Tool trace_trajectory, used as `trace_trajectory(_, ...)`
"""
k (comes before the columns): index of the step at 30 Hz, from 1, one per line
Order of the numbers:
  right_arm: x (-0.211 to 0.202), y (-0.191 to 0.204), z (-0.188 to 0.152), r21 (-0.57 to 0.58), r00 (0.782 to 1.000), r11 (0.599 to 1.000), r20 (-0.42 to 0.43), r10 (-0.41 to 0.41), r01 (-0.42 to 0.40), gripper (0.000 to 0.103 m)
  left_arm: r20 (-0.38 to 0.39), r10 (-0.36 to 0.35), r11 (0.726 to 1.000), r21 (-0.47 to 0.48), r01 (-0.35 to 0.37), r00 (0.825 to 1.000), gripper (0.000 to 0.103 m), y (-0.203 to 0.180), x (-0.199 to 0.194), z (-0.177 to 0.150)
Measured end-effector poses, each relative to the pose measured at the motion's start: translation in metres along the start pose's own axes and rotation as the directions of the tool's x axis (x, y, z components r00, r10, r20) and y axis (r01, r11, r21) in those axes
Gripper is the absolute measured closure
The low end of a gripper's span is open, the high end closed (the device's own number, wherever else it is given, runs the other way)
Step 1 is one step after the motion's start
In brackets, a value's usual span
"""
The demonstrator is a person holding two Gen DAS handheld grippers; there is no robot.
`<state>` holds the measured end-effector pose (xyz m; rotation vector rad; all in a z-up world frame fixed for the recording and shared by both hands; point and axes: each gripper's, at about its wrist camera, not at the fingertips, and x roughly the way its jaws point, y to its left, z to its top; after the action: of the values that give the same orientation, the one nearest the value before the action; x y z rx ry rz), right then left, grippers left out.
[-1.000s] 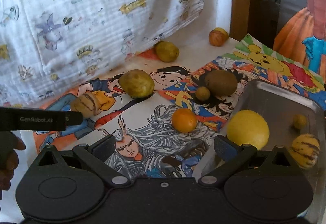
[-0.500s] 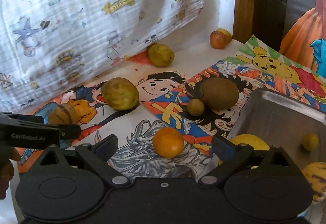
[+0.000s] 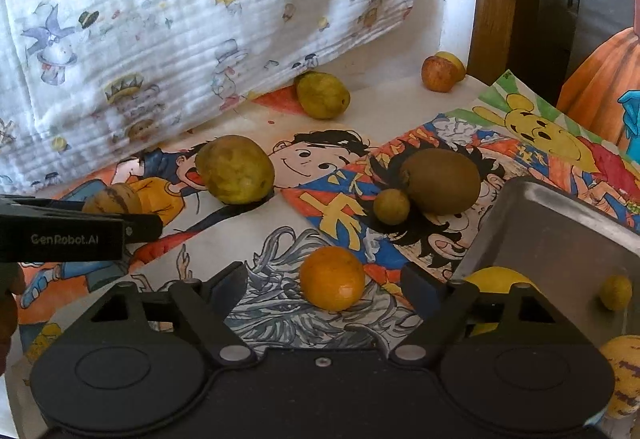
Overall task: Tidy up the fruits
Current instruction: 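Grasp a brown potato with the left tool while the right tool grasps another mandarin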
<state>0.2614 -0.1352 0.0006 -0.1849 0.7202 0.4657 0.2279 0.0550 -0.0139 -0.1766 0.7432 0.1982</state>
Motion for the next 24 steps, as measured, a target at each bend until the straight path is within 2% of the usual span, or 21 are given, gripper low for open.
trace_trajectory(2, 0.001, 0.002, 0.0, -0.017, 1.0, 1.0, -0.005, -0.011, 0.011, 0.022, 0.002, 0.013, 1.0, 0.01, -0.013, 1.0, 0.037, -0.003, 0.001, 0.0)
trace_trajectory(4, 0.001, 0.004, 0.0, -0.036, 1.0, 0.999, -0.006, -0.015, 0.015, 0.023, 0.008, 0.036, 0.999, 0.021, -0.036, 0.999, 0.049, -0.005, 0.001, 0.0)
trace_trajectory(7, 0.001, 0.008, -0.001, -0.066, 1.0, 0.998, -0.007, -0.015, 0.014, 0.025, 0.009, 0.034, 0.999, 0.015, -0.034, 0.999, 0.05, -0.004, 0.0, 0.0)
trace_trajectory(18, 0.007, 0.011, -0.001, -0.088, 1.0, 0.996, -0.022, -0.012, 0.01, 0.044, 0.001, -0.001, 1.0, 0.028, 0.001, 1.0, 0.051, -0.012, -0.005, -0.005)
trace_trajectory(24, 0.005, 0.008, -0.001, -0.087, 0.999, 0.996, -0.016, -0.035, 0.034, 0.063, -0.004, -0.006, 0.999, 0.031, 0.006, 1.0, 0.051, -0.017, -0.008, -0.008)
